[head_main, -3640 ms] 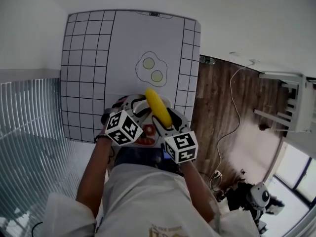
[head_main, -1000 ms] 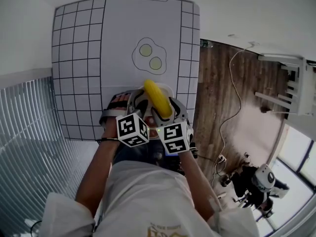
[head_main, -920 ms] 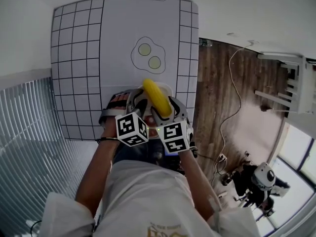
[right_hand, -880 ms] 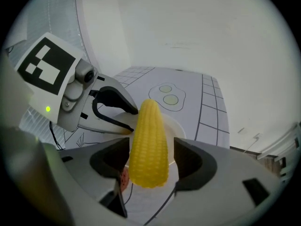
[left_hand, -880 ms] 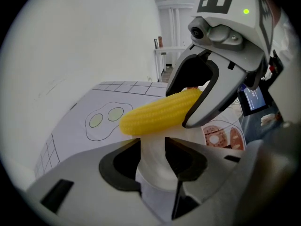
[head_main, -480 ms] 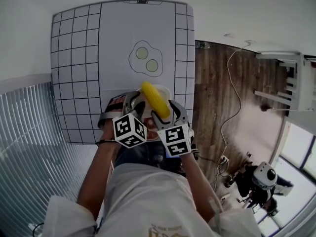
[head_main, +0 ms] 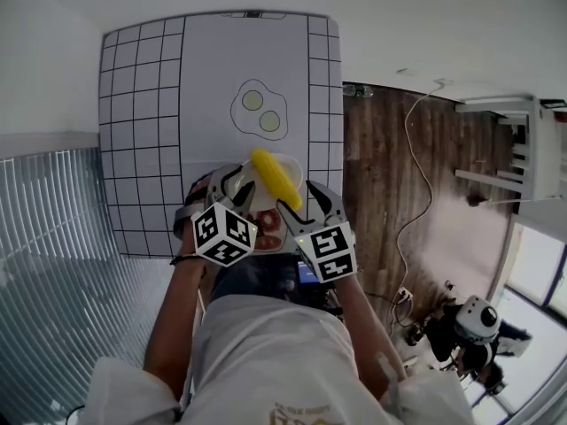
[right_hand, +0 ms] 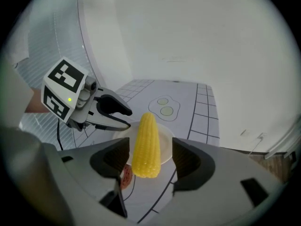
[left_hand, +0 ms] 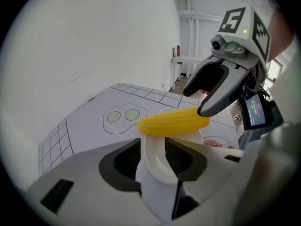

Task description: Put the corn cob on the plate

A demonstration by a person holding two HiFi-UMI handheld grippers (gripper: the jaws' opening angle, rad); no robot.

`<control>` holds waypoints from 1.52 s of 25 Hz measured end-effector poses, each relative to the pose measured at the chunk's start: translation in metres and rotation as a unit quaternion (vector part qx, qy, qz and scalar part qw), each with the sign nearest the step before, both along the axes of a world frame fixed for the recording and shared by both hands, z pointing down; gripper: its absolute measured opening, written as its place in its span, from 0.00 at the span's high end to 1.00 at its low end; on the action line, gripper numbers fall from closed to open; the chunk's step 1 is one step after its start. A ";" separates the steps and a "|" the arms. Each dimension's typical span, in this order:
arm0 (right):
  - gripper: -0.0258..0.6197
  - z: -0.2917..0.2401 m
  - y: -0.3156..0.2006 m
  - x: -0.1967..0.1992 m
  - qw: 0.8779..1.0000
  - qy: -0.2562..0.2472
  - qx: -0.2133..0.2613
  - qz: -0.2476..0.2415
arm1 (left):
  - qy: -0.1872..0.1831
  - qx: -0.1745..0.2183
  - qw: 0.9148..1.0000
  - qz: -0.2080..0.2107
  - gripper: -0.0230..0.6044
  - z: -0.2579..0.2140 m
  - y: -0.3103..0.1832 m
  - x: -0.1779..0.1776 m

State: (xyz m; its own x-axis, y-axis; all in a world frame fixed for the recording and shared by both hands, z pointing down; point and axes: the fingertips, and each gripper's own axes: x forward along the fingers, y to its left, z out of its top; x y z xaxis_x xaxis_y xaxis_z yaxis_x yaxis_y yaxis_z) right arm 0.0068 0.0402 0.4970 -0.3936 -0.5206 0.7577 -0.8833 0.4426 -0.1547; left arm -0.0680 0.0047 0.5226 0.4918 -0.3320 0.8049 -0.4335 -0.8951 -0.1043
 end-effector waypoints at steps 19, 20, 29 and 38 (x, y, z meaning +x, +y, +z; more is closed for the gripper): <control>0.95 -0.153 0.042 0.034 0.960 -0.154 0.233 0.003 | 0.331 0.182 0.889 -0.259 0.95 -0.213 0.040 -0.045; 0.95 -0.165 0.044 0.039 0.955 -0.149 0.256 0.009 | 0.332 0.196 0.886 -0.257 0.95 -0.223 0.045 -0.044; 0.95 -0.236 0.061 0.055 0.921 -0.149 0.360 0.019 | 0.340 0.261 0.867 -0.255 0.95 -0.271 0.084 -0.034; 0.95 -0.246 0.063 0.047 0.916 -0.167 0.366 -0.005 | 0.340 0.298 0.850 -0.270 0.95 -0.290 0.099 -0.042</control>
